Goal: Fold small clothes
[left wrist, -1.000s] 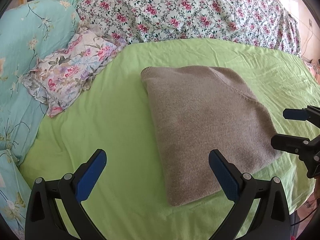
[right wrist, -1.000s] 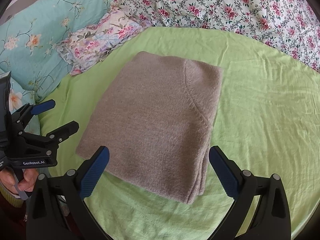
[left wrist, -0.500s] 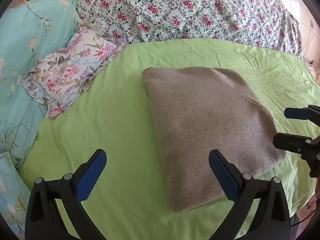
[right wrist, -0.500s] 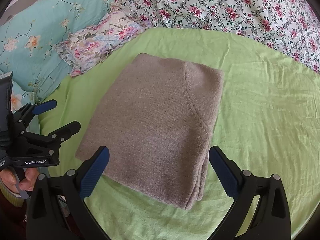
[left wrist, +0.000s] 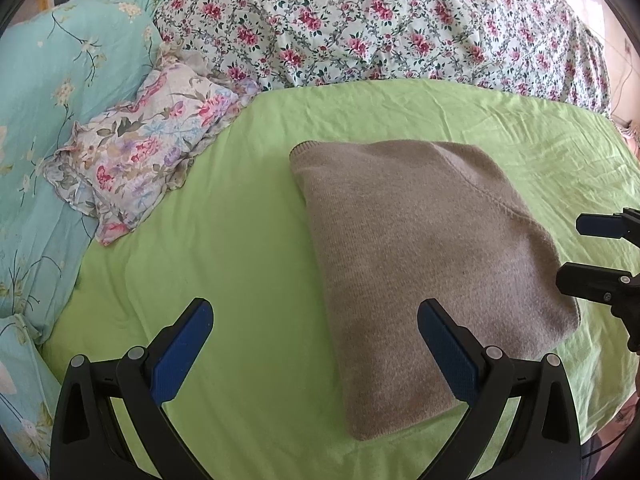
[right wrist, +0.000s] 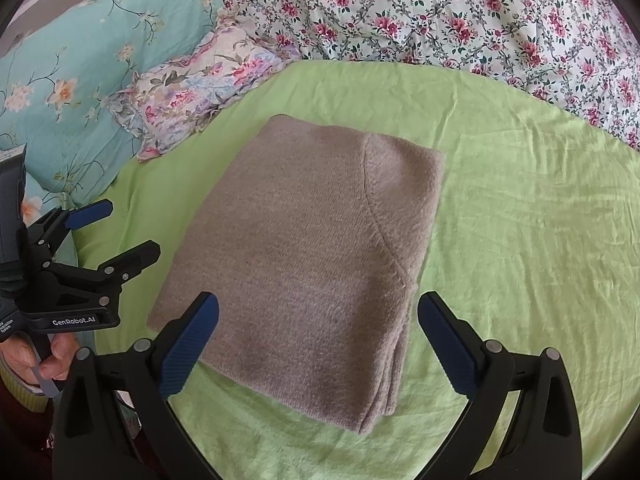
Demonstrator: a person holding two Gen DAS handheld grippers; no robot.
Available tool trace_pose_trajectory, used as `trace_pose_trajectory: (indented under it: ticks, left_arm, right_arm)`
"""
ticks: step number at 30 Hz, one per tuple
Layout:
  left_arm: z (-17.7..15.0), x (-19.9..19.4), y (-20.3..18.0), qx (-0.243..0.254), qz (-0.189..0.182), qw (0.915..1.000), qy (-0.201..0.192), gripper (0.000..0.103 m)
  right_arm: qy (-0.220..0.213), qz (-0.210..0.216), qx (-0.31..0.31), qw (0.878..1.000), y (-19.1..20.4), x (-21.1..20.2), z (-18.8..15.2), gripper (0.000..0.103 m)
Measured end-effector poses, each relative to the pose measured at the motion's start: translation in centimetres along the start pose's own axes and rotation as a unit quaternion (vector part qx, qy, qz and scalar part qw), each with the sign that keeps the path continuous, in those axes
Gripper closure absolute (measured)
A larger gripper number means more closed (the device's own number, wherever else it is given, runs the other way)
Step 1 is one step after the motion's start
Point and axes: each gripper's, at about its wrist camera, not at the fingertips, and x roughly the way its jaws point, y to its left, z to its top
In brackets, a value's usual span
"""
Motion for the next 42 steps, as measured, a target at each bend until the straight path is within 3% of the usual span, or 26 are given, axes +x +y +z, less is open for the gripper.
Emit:
trace_pose_trajectory:
  ticks: [42]
  left_arm:
    - [1.1,0.7,-1.5,0.006,0.002,1.0,0.001,0.001]
  right_arm:
    - [0.005,0.005,0.034,0.999,-2.9,1.2,0.4,0.003]
